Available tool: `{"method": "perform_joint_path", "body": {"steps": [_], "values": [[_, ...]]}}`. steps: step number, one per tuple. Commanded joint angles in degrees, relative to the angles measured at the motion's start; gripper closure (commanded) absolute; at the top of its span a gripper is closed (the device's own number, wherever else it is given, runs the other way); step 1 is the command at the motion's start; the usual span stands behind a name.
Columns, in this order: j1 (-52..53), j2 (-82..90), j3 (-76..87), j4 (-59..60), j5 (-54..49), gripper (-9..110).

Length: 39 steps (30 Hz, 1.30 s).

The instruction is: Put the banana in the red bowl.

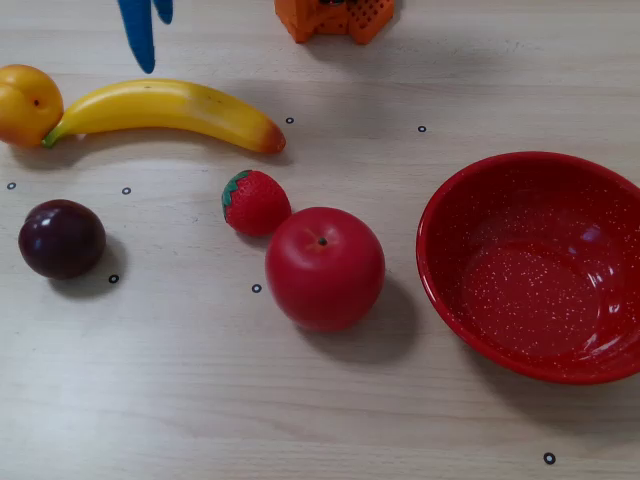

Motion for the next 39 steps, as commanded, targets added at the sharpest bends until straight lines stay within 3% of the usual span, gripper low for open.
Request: {"method": "perform_joint_path", "body": {"steps": [1, 15, 30, 33, 37, 39], "values": [[-0.4, -0.5, -0.5, -3.1, 2.4, 60], [-1.3, -7.8, 5.4, -12.0, 5.4, 60], [4.0, -15.5, 8.9, -23.9, -0.6, 61], [4.9, -16.3, 10.5, -26.7, -0.7, 70], [6.9, -17.0, 11.0, -26.9, -2.5, 100], [7.4, -17.0, 11.1, -26.7, -3.3, 101]]}}
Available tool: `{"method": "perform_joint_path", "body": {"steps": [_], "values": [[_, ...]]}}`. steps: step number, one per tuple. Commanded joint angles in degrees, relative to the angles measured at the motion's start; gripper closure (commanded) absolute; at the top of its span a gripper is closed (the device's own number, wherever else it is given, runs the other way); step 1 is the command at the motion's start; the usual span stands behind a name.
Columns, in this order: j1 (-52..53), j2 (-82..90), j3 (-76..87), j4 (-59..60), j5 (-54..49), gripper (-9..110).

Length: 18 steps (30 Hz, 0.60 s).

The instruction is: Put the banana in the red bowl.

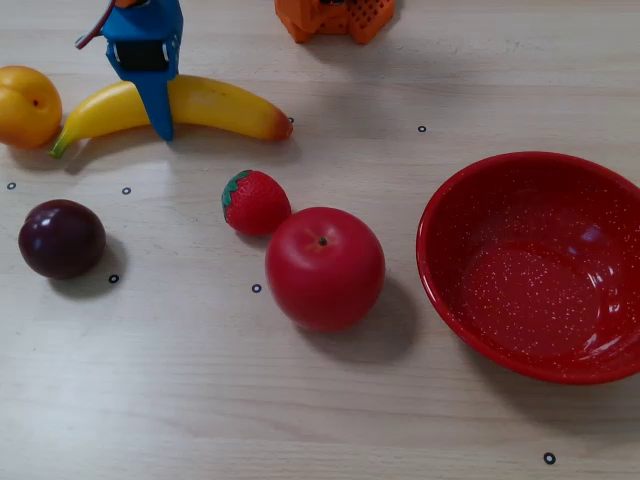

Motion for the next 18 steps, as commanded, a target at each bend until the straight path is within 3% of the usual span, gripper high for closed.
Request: {"method": "perform_joint_path", "body": {"steps": [1, 7, 18], "values": [[1.5, -0.7, 0.8, -0.9, -1.7, 101], [1.9, 1.9, -2.6, 5.6, 0.4, 101], [5.1, 16.5, -12.0, 25.2, -6.6, 101]]}}
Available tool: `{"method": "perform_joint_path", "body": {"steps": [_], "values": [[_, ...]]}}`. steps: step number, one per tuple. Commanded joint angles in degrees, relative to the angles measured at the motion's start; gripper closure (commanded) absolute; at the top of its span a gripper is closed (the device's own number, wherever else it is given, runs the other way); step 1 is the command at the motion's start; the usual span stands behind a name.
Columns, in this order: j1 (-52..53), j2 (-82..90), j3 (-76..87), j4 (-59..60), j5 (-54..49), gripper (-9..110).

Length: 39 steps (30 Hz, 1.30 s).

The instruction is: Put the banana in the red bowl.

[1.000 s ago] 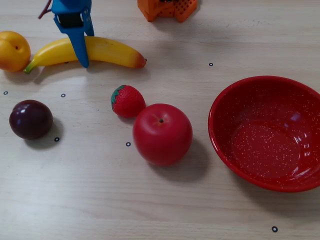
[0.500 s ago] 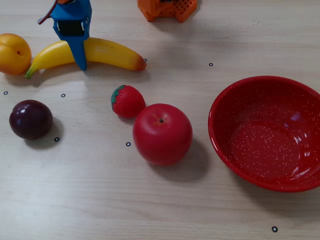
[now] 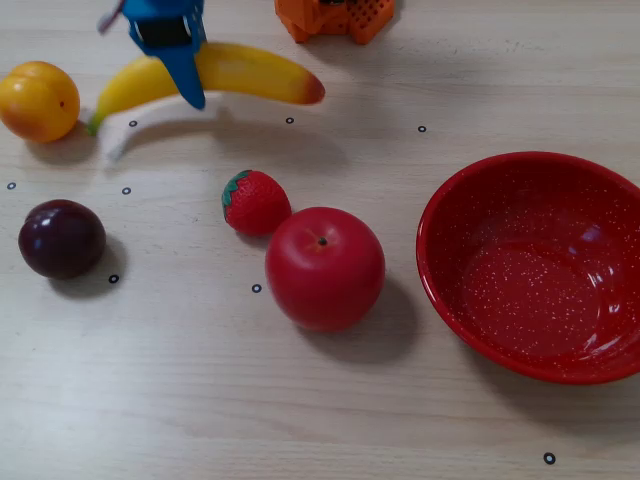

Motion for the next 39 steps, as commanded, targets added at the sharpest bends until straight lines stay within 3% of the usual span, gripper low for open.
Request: {"method": "perform_joint_path", "body": {"steps": [1, 11, 24, 31, 39], "values": [[2.4, 7.7, -7.9, 5.3, -2.7, 101], [15.1, 11.6, -29.1, 18.9, -17.8, 101], [52.8, -5.4, -67.9, 21.4, -46.9, 101], [67.5, -20.1, -78.7, 14.8, -54.0, 101], [73.7, -40.4, -97.5, 16.9, -55.6, 101]]}}
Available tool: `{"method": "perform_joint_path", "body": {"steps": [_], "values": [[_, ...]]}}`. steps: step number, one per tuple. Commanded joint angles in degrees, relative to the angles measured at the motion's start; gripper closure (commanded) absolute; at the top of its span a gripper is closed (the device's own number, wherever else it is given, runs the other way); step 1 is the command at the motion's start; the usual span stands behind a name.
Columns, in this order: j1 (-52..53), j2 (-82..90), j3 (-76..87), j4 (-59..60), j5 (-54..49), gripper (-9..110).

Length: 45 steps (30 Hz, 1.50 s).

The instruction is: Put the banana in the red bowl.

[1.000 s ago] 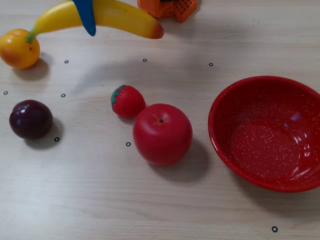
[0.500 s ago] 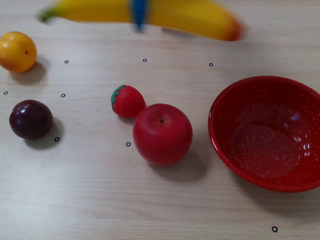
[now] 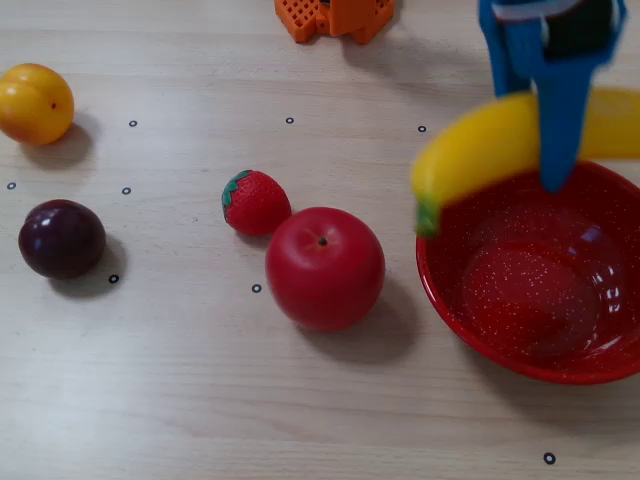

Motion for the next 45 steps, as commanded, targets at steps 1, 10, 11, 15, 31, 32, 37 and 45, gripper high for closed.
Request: {"method": "perform_joint_path", "body": {"steps": [1, 10, 11, 15, 31, 32, 37, 45], "values": [[2.2, -0.8, -11.3, 0.4, -1.2, 101], [2.6, -15.2, -22.9, 1.7, -0.1, 101], [2.4, -16.2, -23.3, 1.7, 0.0, 101], [1.8, -18.8, -22.5, 1.1, 1.1, 101], [-0.8, -17.3, -17.8, 0.8, 8.2, 54], [-1.0, -16.6, -17.6, 0.5, 8.2, 55], [-2.3, -11.7, -16.8, -1.2, 7.3, 75], [-6.6, 6.8, -6.2, -3.9, -2.6, 101]]}}
